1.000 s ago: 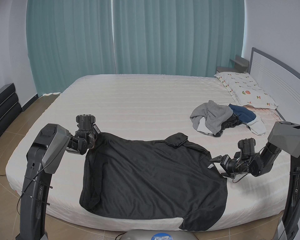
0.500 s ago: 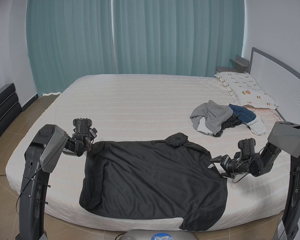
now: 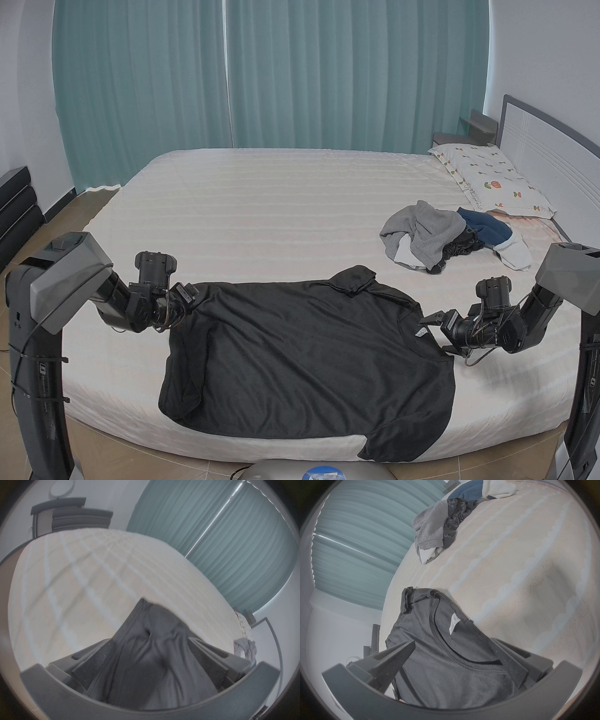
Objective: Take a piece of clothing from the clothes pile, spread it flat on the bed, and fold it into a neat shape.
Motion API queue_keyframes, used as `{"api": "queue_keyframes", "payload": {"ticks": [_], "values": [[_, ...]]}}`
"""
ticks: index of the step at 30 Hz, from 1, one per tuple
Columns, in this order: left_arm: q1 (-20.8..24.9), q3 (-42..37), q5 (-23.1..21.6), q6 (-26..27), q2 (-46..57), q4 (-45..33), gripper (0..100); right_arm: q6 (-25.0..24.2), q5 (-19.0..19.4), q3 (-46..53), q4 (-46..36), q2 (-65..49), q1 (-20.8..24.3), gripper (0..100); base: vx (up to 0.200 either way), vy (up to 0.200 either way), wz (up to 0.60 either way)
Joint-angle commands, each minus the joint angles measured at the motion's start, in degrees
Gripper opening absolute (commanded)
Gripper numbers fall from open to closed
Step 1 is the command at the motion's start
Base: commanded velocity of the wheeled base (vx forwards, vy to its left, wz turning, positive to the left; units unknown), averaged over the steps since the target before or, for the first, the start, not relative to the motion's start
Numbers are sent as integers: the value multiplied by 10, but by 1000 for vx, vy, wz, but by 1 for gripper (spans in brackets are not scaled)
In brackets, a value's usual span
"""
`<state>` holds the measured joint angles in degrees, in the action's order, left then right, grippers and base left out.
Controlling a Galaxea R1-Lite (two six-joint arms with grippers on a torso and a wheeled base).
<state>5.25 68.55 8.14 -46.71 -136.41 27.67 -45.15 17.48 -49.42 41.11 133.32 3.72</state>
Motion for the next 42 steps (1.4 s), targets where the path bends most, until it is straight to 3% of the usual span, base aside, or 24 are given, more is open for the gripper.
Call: {"api": "queue_keyframes", "payload": {"ticks": [1, 10, 18, 28, 42], "values": [[25, -237, -131, -41, 168, 26, 100, 0, 1, 0, 0, -1, 0, 100, 0, 0, 0], [85, -393, -137, -36, 144, 162, 100, 0, 1, 0, -1, -1, 0, 100, 0, 0, 0], [108, -438, -103, -28, 88, 302, 100, 1, 1, -1, -1, -1, 0, 100, 0, 0, 0], [121, -434, -65, 7, 61, 307, 100, 2, 1, 0, -1, 0, 1, 100, 0, 0, 0], [119, -420, -24, 8, 45, 313, 100, 3, 1, 1, -1, 0, 1, 100, 0, 0, 0]]}}
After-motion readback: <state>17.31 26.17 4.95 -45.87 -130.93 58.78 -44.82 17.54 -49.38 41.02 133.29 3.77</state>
